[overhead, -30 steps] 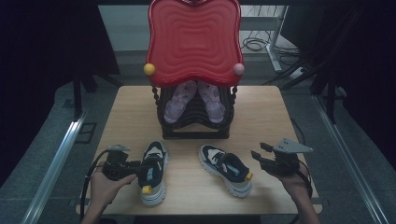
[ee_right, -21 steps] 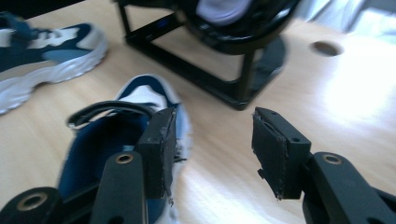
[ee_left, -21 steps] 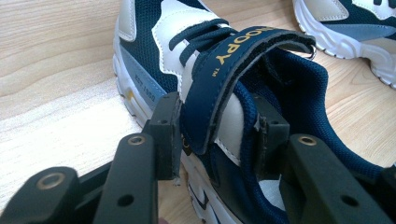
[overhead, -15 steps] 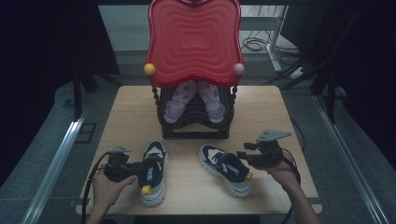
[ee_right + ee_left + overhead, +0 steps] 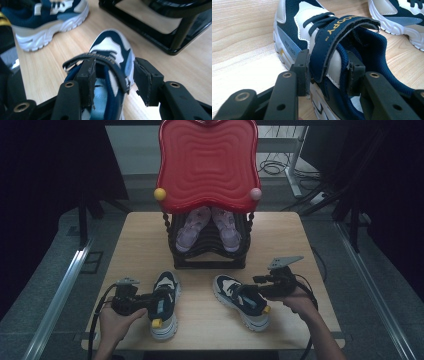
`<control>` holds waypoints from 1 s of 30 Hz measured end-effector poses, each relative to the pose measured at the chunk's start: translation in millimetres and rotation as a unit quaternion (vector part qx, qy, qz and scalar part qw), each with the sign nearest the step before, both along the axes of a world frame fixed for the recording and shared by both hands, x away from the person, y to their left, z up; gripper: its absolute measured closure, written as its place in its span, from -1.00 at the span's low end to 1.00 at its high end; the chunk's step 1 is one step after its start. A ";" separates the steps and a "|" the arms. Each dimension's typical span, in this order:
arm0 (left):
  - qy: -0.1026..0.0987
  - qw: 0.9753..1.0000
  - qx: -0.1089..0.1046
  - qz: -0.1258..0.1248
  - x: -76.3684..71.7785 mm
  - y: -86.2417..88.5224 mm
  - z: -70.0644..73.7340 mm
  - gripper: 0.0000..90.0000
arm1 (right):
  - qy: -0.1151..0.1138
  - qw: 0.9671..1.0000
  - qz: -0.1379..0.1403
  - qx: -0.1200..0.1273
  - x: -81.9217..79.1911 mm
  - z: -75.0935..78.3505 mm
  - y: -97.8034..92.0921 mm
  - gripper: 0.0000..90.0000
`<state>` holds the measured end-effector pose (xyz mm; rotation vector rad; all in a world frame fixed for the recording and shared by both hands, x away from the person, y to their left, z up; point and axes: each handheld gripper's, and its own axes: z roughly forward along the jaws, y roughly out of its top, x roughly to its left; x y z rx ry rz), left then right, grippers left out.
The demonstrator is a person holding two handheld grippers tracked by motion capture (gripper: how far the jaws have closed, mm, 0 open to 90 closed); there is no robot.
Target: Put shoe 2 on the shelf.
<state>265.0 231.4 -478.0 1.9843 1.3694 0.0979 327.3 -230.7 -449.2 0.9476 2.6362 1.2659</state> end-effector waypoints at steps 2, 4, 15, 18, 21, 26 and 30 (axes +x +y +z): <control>0.000 1.000 0.000 0.000 0.0 0.0 -0.1 0.38 | 0.009 1.000 0.006 -0.015 1.0 -3.6 3.6 0.25; 0.000 1.000 -0.002 0.000 0.1 0.2 -0.2 0.38 | 0.022 0.999 0.015 -0.028 3.5 -8.0 7.8 0.30; 0.002 1.000 0.000 -0.001 0.7 -0.6 0.0 0.38 | 0.047 0.997 0.006 -0.058 12.9 -18.5 15.7 0.43; 0.001 1.000 0.002 0.001 0.7 -1.5 0.2 0.37 | 0.045 0.997 0.005 -0.058 12.6 -18.7 15.8 0.45; 0.001 1.000 0.006 0.001 0.7 -2.1 0.3 0.37 | 0.045 0.997 0.005 -0.060 12.5 -18.8 16.1 0.47; -0.004 1.000 0.012 0.006 -0.9 -4.0 0.4 0.39 | 0.041 0.997 0.006 -0.068 12.3 -18.0 17.5 0.52; -0.009 1.000 0.011 0.010 -2.3 -4.0 -0.1 0.43 | 0.036 0.997 0.004 -0.073 11.2 -17.1 18.0 0.60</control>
